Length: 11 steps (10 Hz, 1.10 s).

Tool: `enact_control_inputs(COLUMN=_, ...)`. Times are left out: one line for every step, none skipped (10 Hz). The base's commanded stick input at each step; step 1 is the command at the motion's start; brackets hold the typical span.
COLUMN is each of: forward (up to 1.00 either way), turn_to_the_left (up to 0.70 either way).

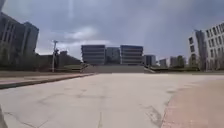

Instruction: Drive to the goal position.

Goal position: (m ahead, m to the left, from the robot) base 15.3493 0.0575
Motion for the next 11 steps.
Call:
enact_control_inputs(forward=1.00, turn_to_the_left=0.00)
enact_control_inputs(forward=1.00, turn_to_the_left=0.00)
enact_control_inputs(forward=1.00, turn_to_the_left=0.00)
enact_control_inputs(forward=1.00, turn_to_the_left=0.00)
enact_control_inputs(forward=1.00, turn_to_the_left=0.00)
enact_control_inputs(forward=1.00, turn_to_the_left=0.00)
enact_control_inputs(forward=1.00, turn_to_the_left=0.00)
enact_control_inputs(forward=1.00, turn_to_the_left=0.00)
enact_control_inputs(forward=1.00, turn_to_the_left=0.01)
enact_control_inputs(forward=1.00, turn_to_the_left=0.06)
enact_control_inputs(forward=1.00, turn_to_the_left=0.30)
